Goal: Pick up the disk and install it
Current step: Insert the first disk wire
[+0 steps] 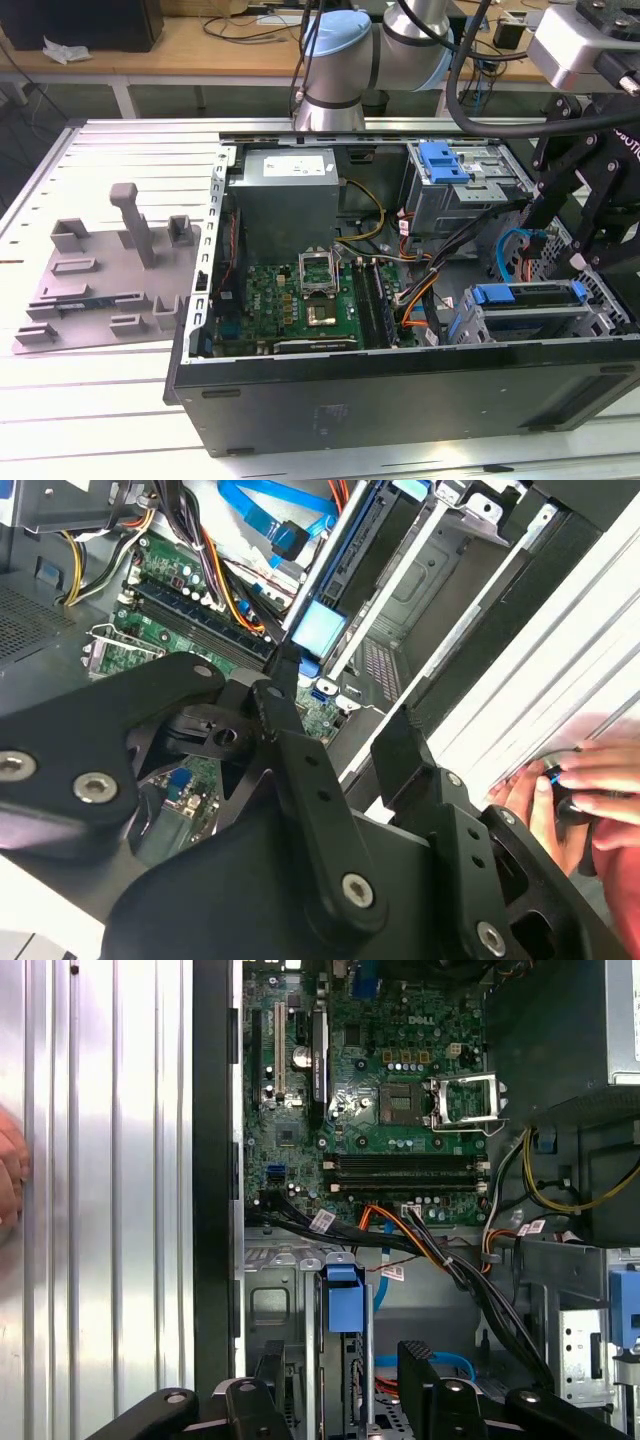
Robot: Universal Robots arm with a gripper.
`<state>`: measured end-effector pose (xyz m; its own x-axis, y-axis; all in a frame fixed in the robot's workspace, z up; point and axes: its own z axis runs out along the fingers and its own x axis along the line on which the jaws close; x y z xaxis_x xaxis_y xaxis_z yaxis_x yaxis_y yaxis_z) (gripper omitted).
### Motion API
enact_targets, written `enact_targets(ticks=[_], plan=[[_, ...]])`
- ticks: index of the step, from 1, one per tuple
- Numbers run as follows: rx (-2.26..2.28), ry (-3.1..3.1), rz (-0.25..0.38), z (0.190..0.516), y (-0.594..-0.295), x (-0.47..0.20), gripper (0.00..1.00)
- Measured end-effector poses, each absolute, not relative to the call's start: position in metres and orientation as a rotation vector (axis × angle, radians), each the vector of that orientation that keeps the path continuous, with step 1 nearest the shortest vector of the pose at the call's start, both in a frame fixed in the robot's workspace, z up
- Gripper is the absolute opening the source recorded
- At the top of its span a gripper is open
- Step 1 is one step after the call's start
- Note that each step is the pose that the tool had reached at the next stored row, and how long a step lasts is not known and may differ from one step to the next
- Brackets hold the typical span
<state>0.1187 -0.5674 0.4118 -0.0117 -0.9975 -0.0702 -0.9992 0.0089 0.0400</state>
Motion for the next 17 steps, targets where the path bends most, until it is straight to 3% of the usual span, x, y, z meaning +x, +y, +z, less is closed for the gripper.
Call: enact_targets(ticks=[5, 10, 17], plan=[[-2.194, 2.216, 0.12, 0.412, -0.566, 0.119, 0.56], [-2.258, 2.287, -0.031, 0.412, -0.532, 0.119, 0.56], [-2.275, 2.306, -0.073, 0.412, -0.489, 0.12, 0.56]])
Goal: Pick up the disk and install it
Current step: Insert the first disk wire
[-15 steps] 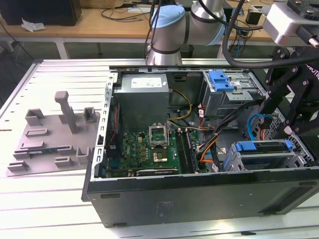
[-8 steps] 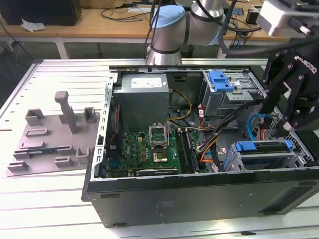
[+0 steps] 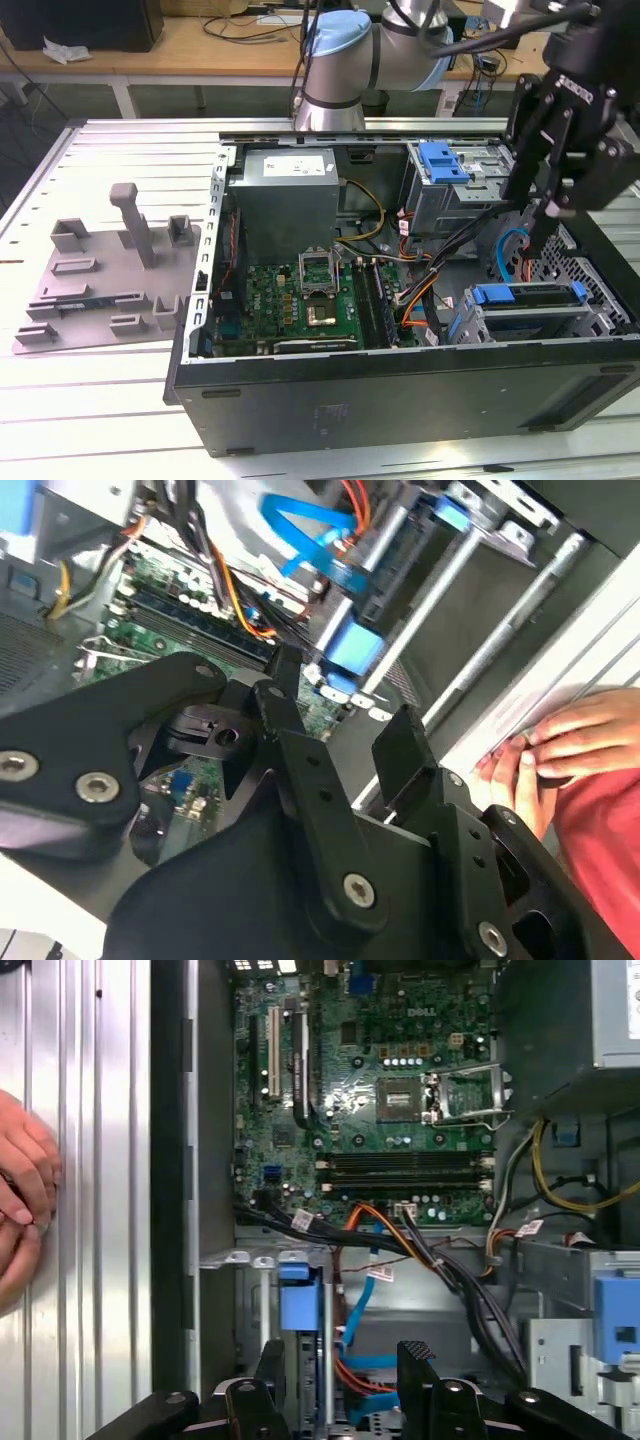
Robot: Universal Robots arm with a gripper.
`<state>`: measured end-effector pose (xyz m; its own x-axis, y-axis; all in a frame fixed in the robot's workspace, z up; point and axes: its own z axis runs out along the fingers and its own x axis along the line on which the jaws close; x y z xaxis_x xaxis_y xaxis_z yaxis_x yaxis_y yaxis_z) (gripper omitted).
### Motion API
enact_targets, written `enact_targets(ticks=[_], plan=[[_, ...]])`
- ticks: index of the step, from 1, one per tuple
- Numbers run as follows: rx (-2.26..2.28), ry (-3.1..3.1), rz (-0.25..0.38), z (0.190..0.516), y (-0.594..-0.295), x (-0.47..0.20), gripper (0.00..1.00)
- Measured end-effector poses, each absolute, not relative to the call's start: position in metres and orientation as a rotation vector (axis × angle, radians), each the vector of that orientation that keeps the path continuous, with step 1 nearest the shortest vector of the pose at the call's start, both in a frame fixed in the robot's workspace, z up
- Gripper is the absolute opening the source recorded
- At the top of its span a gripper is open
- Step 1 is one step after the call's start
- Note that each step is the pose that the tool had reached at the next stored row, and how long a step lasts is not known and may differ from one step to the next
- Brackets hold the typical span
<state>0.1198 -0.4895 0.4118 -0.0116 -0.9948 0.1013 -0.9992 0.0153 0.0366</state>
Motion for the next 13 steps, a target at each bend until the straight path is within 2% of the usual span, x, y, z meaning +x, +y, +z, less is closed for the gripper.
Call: enact_targets(ticks=[3, 13], plan=[[2.136, -2.165, 0.071, 0.412, -0.476, 0.123, 0.56], [2.059, -2.235, 0.068, 0.407, -0.473, 0.137, 0.56]])
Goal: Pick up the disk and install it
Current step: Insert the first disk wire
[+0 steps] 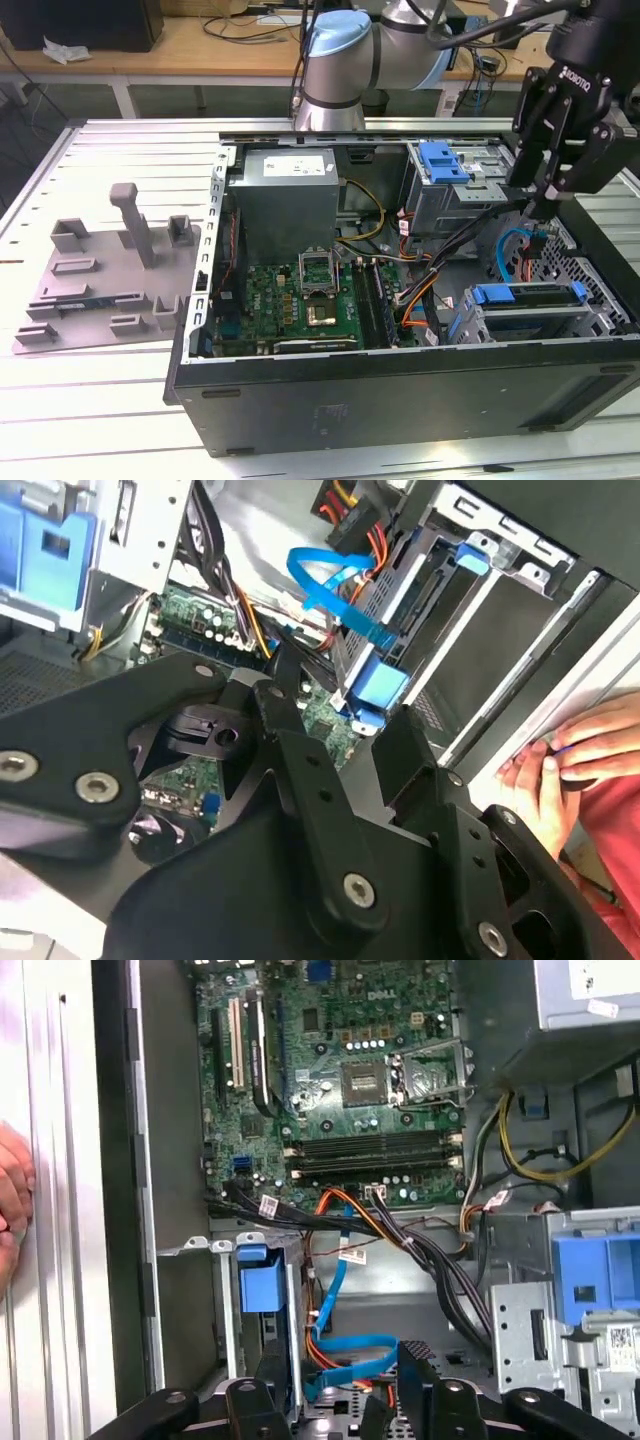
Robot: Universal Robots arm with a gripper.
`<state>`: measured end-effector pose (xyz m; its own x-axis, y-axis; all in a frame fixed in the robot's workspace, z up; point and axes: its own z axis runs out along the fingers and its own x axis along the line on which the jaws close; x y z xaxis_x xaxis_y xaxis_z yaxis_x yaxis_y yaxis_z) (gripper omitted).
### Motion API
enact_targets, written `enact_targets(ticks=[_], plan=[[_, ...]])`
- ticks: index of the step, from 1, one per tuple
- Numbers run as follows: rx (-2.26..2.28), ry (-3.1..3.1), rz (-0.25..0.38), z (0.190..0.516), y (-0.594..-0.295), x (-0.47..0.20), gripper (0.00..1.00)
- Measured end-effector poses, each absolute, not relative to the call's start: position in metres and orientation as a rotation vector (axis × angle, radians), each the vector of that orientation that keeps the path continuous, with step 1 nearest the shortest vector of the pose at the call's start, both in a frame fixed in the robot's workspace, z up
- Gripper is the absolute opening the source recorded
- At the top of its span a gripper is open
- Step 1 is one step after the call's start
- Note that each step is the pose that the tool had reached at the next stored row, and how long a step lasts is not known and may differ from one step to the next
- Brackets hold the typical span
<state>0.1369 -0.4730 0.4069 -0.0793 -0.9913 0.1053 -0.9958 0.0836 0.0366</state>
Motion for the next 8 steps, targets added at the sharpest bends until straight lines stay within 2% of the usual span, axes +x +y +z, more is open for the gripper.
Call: enact_targets(ticks=[8], plan=[[2.01, -2.188, 0.134, 0.401, -0.46, 0.166, 0.56]])
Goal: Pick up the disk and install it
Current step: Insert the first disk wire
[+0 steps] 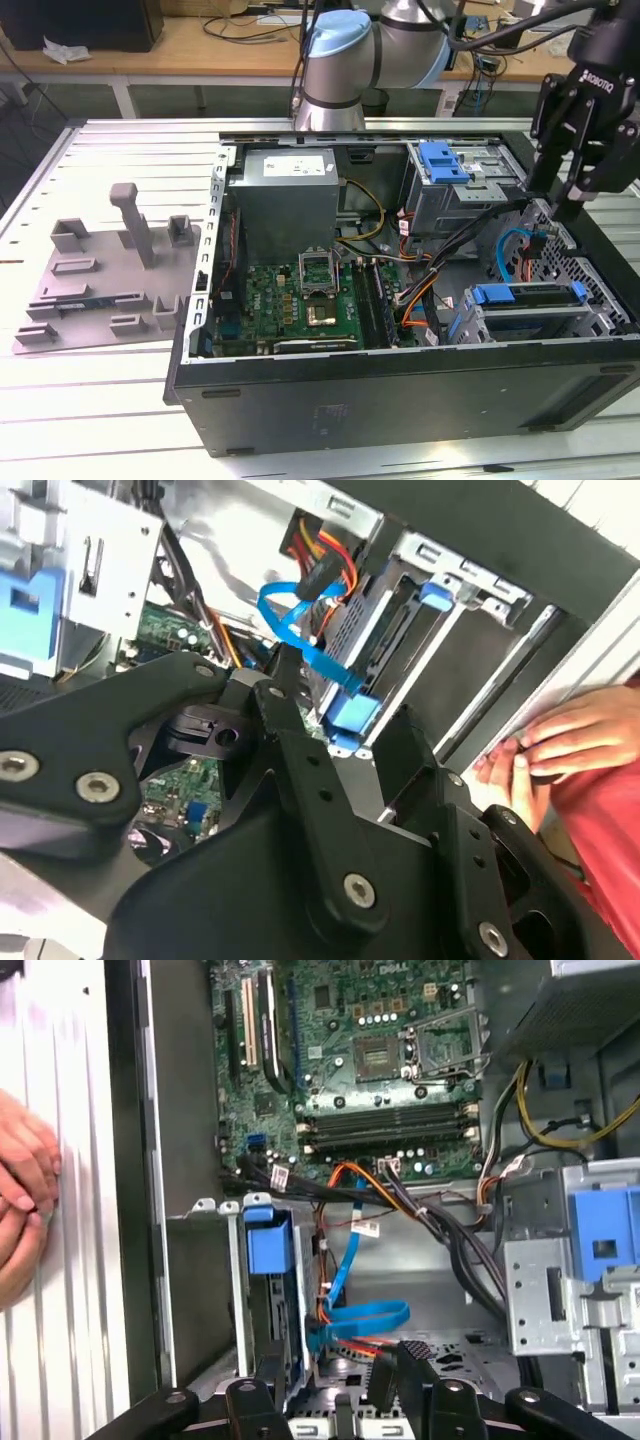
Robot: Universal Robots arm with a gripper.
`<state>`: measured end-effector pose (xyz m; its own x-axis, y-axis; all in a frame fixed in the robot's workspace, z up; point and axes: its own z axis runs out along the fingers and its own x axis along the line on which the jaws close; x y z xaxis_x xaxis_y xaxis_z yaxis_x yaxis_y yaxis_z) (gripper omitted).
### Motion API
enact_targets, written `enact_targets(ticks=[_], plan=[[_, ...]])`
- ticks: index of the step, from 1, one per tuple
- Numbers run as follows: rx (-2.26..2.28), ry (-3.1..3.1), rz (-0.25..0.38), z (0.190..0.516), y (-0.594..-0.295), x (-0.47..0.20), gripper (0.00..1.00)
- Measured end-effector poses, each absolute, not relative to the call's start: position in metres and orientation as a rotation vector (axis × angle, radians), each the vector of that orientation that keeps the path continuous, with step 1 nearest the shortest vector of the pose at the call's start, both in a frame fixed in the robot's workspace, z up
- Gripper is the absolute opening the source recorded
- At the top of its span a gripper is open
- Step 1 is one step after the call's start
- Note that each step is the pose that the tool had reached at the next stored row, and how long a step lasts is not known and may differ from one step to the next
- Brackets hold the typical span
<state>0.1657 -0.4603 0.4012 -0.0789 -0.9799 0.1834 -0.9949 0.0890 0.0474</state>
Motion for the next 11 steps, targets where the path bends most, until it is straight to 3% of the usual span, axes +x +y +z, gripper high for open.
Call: enact_targets(ticks=[11], plan=[[1.945, -2.12, 0.211, 0.391, -0.424, 0.195, 0.56]])
